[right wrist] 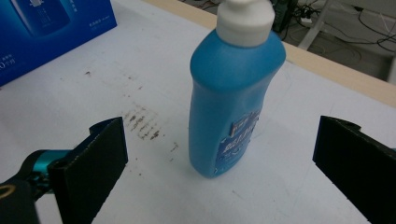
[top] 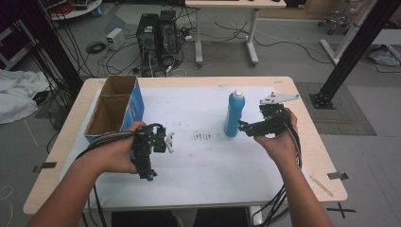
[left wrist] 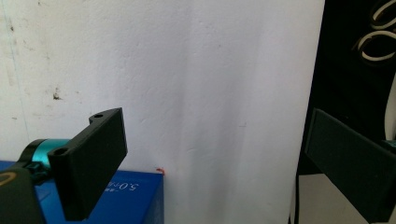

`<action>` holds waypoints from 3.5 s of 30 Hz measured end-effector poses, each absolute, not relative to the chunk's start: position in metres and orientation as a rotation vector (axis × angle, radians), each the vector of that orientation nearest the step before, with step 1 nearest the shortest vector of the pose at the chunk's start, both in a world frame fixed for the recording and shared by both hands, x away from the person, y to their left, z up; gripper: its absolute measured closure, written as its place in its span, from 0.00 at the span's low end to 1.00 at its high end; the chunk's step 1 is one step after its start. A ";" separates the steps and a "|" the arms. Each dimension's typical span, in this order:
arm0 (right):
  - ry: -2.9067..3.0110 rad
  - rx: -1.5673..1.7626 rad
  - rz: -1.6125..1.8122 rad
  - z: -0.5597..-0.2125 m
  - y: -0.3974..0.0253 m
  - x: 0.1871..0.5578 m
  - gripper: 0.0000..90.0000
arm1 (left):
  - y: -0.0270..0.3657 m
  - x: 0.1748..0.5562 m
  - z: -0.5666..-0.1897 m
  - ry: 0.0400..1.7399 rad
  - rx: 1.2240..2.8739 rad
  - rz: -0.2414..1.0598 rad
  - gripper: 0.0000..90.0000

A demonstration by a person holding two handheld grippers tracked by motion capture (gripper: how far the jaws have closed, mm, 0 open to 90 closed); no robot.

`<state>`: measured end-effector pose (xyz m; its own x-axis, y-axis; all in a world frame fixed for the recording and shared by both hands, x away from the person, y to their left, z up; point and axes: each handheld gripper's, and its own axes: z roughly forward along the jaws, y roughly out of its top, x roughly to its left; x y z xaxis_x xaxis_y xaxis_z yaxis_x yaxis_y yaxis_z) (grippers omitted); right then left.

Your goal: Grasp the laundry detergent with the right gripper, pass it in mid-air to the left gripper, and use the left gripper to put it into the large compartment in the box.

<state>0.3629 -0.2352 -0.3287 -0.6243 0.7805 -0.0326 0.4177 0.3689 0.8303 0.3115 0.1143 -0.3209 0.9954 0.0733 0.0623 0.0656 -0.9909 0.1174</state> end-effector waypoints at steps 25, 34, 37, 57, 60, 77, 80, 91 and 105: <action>2.125 1.249 1.045 -0.390 -0.198 0.381 0.02 | 0.123 0.307 -0.319 0.118 3.008 0.115 0.06; 2.074 1.299 1.047 -0.403 -0.188 0.391 0.02 | 0.127 0.308 -0.321 0.118 3.009 0.112 0.06; 2.051 1.319 1.043 -0.407 -0.186 0.394 0.02 | 0.128 0.308 -0.321 0.120 3.012 0.113 0.06; 1.899 1.362 1.074 -0.418 -0.176 0.407 0.03 | 0.137 0.307 -0.317 0.135 3.007 0.128 0.06; 1.884 1.367 1.066 -0.419 -0.175 0.408 0.04 | 0.139 0.307 -0.318 0.146 3.005 0.123 0.06; 1.811 1.385 1.052 -0.419 -0.169 0.407 0.22 | 0.140 0.307 -0.321 0.143 3.007 0.116 0.06; 1.801 1.382 1.048 -0.419 -0.169 0.407 0.24 | 0.141 0.306 -0.322 0.147 3.006 0.116 0.06; 1.782 1.394 1.044 -0.421 -0.165 0.407 0.30 | 0.143 0.306 -0.322 0.144 3.003 0.119 0.06; 1.753 1.404 1.050 -0.421 -0.166 0.408 0.36 | 0.142 0.306 -0.322 0.154 3.006 0.113 0.06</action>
